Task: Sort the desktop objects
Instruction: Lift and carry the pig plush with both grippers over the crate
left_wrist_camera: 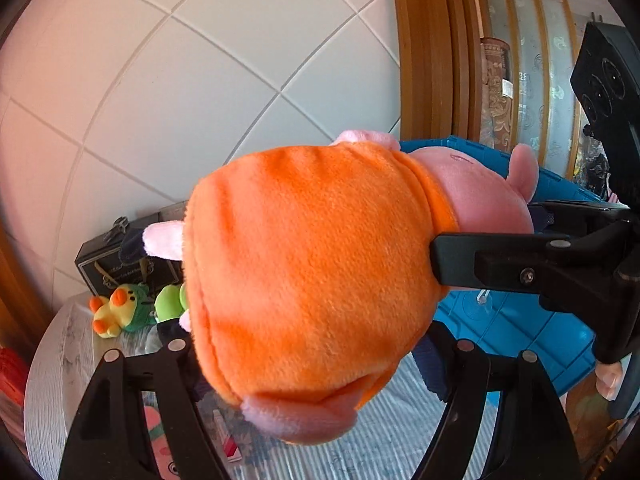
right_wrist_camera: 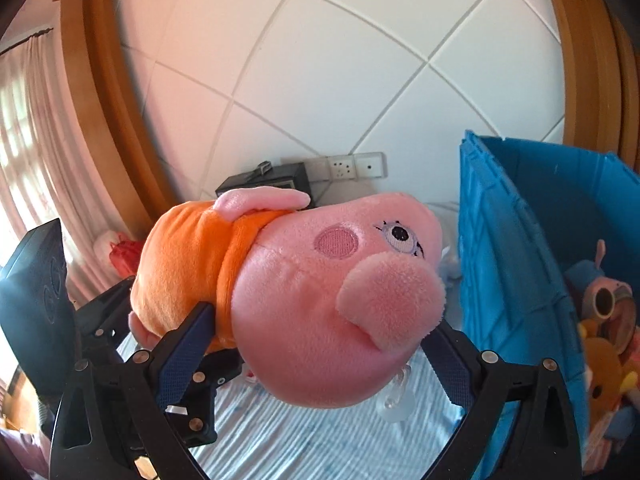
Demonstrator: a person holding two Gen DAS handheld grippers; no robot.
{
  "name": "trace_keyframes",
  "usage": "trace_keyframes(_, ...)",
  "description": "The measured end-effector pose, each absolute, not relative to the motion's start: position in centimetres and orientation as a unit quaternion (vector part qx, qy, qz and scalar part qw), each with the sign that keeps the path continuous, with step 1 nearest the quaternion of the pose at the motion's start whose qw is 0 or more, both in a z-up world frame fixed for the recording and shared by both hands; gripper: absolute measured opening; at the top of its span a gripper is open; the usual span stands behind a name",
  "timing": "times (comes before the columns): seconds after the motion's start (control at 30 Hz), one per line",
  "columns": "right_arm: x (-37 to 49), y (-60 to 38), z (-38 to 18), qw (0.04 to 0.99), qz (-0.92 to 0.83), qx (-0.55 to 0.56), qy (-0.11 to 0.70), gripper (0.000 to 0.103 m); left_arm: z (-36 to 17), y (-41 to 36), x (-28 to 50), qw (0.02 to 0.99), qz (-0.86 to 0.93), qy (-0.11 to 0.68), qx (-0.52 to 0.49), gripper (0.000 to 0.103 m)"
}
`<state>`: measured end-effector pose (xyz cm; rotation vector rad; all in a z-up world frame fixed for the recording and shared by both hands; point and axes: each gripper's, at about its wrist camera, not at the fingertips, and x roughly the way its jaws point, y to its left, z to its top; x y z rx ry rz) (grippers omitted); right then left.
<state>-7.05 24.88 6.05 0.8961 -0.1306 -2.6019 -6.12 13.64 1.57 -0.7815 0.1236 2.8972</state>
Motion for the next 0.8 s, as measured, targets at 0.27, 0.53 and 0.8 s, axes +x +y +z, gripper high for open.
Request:
trace_keyframes(0.27,-5.0,32.5,9.6,0.155,-0.945,0.280,-0.065,0.100,5.2,21.8,-7.8,0.109,0.965,0.070,-0.227,0.078)
trace_keyframes(0.53,-3.6,40.7,12.1,0.107,-0.957,0.258,-0.081,0.100,8.0,30.7,-11.0,0.147,0.956,0.081,-0.242,0.080)
trace_keyframes(0.8,-3.5,48.8,13.0,0.063,-0.956,0.268,-0.104,0.101,8.8,38.9,-15.4,0.190,0.928,0.086,-0.308,0.080)
